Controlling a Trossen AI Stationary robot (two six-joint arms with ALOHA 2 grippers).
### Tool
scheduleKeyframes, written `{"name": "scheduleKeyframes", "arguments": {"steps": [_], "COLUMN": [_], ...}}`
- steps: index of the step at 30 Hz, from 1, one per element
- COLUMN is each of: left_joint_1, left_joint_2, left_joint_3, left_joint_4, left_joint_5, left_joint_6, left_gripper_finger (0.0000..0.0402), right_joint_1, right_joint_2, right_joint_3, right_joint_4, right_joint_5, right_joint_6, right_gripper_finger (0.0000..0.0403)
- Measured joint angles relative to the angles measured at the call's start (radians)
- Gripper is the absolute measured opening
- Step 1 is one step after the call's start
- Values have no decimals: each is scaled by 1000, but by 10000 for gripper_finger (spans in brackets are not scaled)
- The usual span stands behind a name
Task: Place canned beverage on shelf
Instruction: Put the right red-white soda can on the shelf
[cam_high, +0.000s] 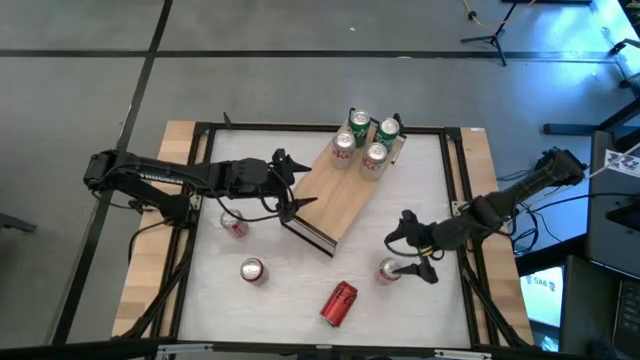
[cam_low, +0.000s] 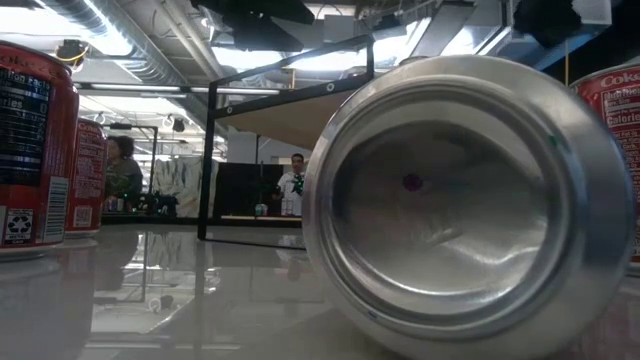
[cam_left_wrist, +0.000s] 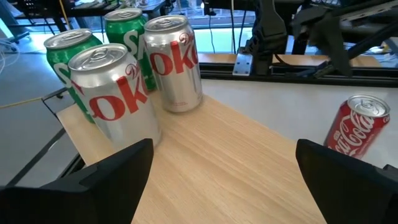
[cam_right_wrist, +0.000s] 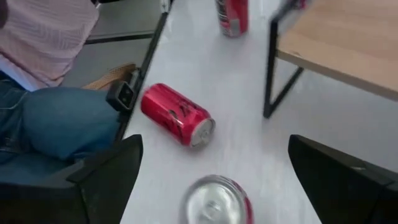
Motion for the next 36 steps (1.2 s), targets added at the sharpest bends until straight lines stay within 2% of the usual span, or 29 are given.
{"name": "scheduleKeyframes", "arguments": {"steps": [7, 18, 25, 36], "left_joint_1": [0, 0, 0, 0], "left_joint_2": [0, 1, 1, 1], "left_joint_3": [0, 0, 0, 0], "left_joint_4": [0, 0, 0, -1], "left_joint_5": [0, 0, 0, 0], "left_joint_6": [0, -1, -1, -2], "left_gripper_finger": [384, 384, 384, 384], "right_joint_1": [45, 44, 44, 44], "right_joint_2": [96, 208, 245, 320], "right_joint_3": [99, 166, 172, 172], "right_joint_4": [-69, -298, -310, -311], "right_joint_5": [-4, -31, -57, -57], "right_joint_6": [-52, -63, -134, -135], "right_gripper_finger": [397, 397, 397, 397]}}
